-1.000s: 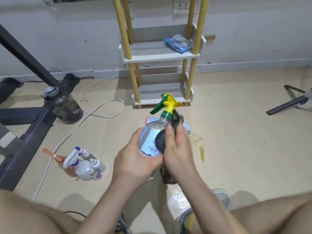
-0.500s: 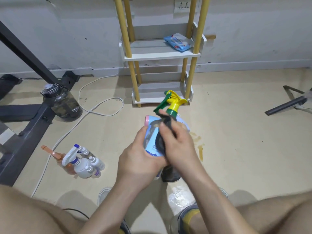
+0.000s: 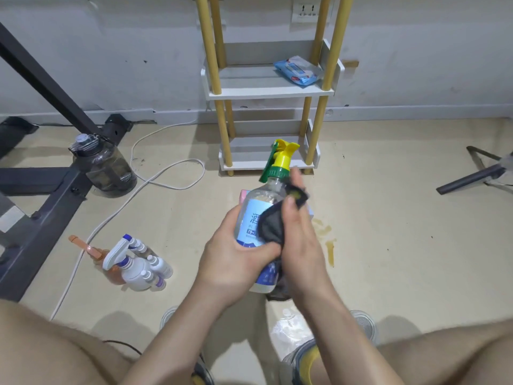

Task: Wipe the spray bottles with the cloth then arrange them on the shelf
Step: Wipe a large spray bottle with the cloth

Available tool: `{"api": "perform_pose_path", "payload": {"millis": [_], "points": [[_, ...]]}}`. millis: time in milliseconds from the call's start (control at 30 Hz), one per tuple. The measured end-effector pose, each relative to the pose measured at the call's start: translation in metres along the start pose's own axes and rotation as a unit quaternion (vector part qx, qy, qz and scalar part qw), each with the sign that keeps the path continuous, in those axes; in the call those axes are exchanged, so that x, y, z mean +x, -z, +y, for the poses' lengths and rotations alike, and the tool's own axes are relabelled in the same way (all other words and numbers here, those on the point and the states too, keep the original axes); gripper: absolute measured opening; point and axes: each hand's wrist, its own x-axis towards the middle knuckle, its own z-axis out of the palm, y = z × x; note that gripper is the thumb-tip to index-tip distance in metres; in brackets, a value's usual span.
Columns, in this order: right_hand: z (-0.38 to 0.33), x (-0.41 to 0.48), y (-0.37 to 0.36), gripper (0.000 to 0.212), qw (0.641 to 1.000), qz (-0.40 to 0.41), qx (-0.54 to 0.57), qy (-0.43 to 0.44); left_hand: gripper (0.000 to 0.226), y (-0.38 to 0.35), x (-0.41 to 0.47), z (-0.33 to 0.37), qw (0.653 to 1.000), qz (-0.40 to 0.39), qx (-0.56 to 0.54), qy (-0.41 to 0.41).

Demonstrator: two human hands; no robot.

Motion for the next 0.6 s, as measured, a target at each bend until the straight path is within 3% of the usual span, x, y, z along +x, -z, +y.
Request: {"api": "perform_pose_path", "payload": {"millis": [67,133,233,300,400,500,567,600], "points": [[-0.008,0.012,0.006,0.071,0.987,0.042,0.121,-0.094,0.066,-0.001,-0.004,0.004,0.994,-0.055,-0.097,-0.004],[-0.006,0.009,0.011,0.065,0.961,0.049,0.212,-0.169,0.062,-0.003,-0.007,0.009,0.989,-0.069,-0.130,-0.028],[0.000,-0.022,0.002,0.068,0.985,0.007,0.086,-0.149,0.060,-0.002,-0.001,0.015,0.992,0.026,-0.084,-0.086],[-0.001,-0.042,-0.009,0.068,0.993,-0.039,0.006,-0.111,0.063,0.001,0.004,0.016,0.991,0.091,0.003,-0.099],[-0.009,-0.029,-0.011,0.066,0.993,-0.030,-0.003,-0.111,0.070,0.000,-0.001,0.014,0.984,0.111,0.117,-0.079],[-0.021,0.008,0.005,0.067,0.986,0.029,0.112,-0.120,0.078,-0.005,-0.010,0.007,0.996,0.031,0.060,-0.064],[-0.025,0.013,0.013,0.064,0.961,0.065,0.212,-0.166,0.064,-0.007,-0.012,0.008,0.995,-0.049,-0.050,-0.066],[-0.025,0.009,0.012,0.062,0.963,0.069,0.201,-0.166,0.056,-0.006,-0.011,0.010,0.992,-0.059,-0.087,-0.070]]}}
